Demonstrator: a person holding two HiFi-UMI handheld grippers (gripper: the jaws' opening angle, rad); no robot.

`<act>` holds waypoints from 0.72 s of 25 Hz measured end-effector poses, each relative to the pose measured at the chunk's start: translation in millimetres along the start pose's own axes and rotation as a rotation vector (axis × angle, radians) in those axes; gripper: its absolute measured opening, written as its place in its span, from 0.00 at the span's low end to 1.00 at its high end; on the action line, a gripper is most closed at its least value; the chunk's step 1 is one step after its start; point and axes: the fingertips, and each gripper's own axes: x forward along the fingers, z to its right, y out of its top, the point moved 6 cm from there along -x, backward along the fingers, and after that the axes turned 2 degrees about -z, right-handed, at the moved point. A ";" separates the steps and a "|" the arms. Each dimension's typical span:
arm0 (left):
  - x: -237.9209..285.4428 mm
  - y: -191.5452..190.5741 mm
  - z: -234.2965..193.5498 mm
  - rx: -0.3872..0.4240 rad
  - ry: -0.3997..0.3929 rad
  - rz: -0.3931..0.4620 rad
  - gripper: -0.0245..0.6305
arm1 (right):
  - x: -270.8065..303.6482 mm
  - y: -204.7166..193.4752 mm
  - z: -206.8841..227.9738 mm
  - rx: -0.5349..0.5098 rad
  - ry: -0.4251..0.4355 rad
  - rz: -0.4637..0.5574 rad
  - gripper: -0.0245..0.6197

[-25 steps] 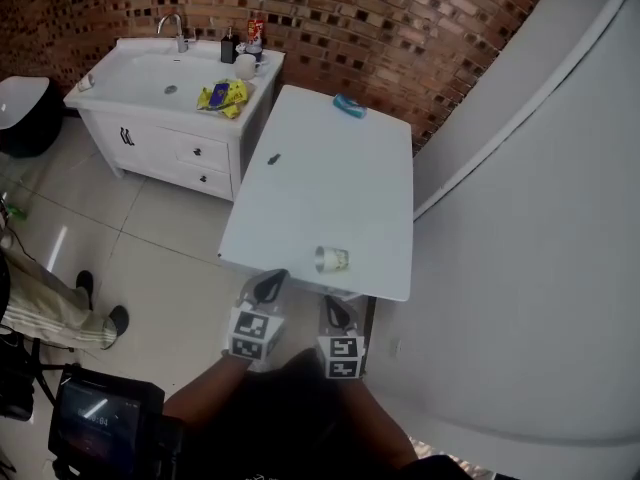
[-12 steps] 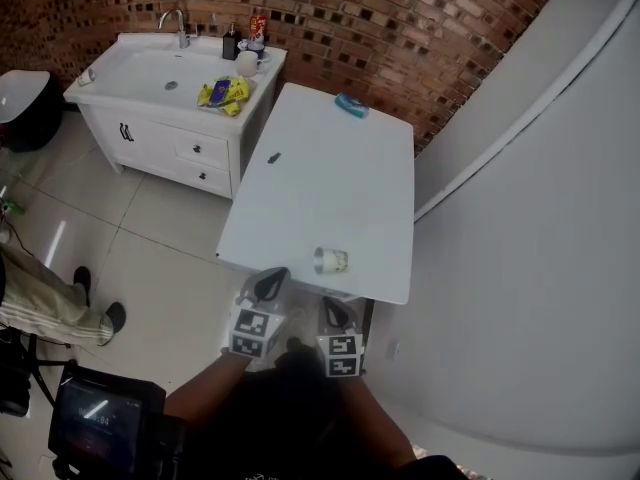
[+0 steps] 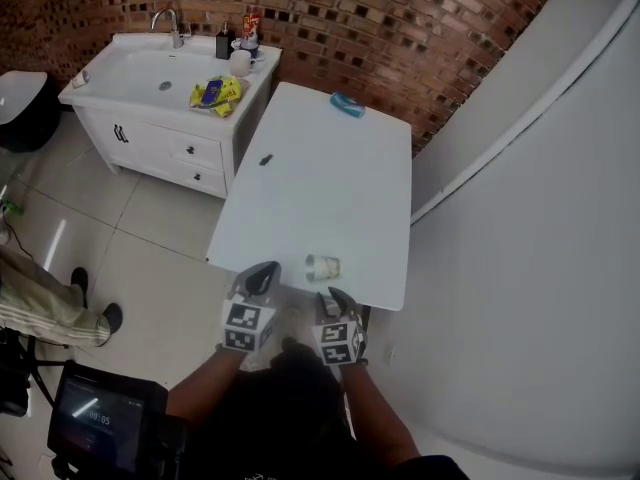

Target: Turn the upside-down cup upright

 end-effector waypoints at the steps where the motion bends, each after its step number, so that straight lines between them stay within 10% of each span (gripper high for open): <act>1: 2.5 0.0 -0.2 -0.002 0.002 0.001 0.04 | 4.7 0.8 2.8 -0.057 -0.001 -0.013 0.22; 9: 8.8 2.7 3.6 -0.011 -0.004 -0.004 0.04 | 32.2 17.0 11.2 -0.566 0.040 -0.087 0.35; 18: 7.5 -0.2 -5.6 -0.027 0.020 -0.016 0.04 | 54.7 17.8 2.3 -0.849 0.077 -0.166 0.45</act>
